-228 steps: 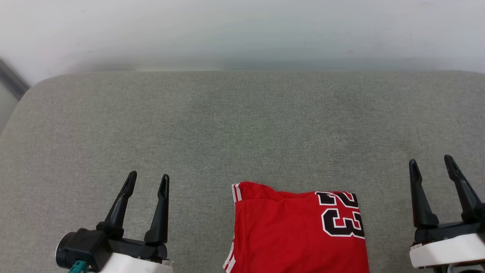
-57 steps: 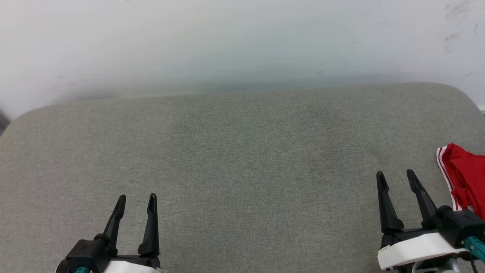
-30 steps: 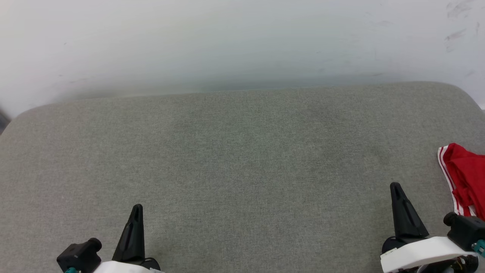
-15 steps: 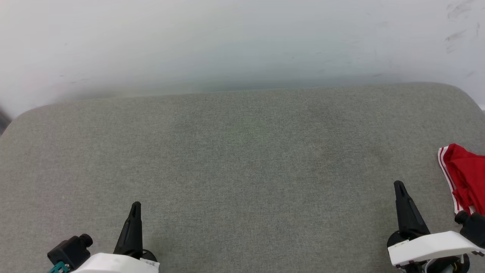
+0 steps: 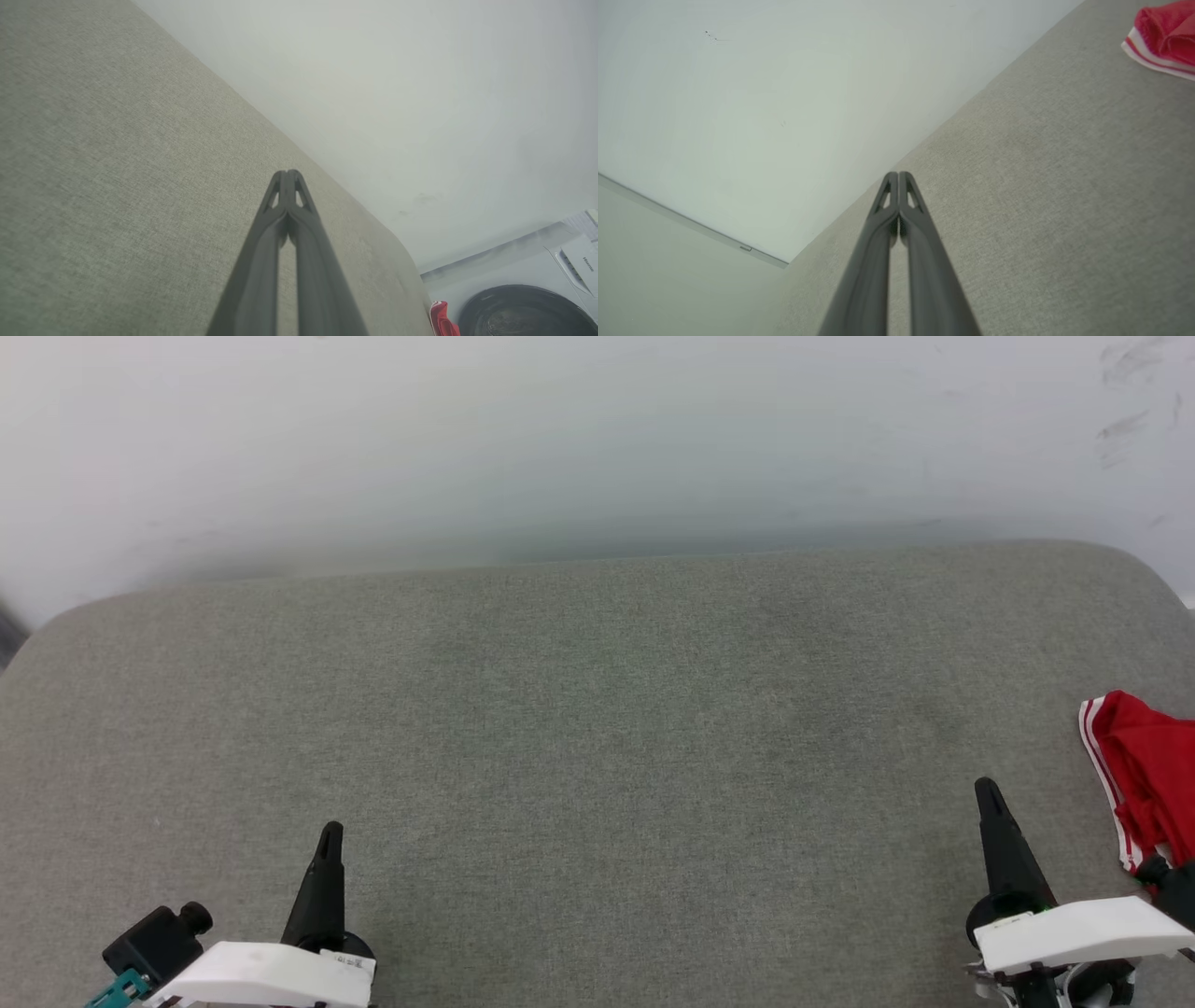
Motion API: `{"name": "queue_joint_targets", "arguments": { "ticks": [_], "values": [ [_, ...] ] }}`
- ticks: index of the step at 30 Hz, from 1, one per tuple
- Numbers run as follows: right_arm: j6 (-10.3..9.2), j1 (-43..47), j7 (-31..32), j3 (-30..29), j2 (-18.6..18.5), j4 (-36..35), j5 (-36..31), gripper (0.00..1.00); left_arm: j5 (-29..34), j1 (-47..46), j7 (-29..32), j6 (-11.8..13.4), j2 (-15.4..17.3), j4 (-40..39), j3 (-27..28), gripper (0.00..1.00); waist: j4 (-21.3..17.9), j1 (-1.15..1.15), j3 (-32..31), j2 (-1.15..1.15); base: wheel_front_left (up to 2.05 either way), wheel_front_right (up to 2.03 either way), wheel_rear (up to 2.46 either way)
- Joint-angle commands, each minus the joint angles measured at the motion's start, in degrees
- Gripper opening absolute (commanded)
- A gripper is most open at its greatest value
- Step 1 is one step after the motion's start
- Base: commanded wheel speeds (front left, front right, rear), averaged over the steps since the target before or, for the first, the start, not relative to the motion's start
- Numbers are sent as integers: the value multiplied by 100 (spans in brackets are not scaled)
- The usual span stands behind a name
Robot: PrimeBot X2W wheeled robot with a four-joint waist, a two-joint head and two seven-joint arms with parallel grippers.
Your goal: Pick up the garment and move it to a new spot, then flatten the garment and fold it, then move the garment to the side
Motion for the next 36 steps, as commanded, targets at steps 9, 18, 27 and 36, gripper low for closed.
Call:
{"name": "queue_joint_targets", "arguments": {
  "ticks": [9,18,27,36],
  "values": [
    [0,-206,150,-60,-60,26,762,0,-721,-231,176,-7,33,65,64,0,4,-1,-8,0,0,0,0],
    [0,-255,276,-99,-62,92,1349,0,-1291,-322,322,-9,38,161,97,0,9,-1,-16,0,0,0,0],
    [0,-310,402,-140,-61,157,1888,0,-1806,-415,461,-10,38,253,138,0,13,-1,-23,0,0,0,0],
    [-1,-372,570,-201,-55,245,2593,0,-2482,-525,654,-12,31,374,200,0,19,-1,-35,0,0,0,0]
  ]
}}
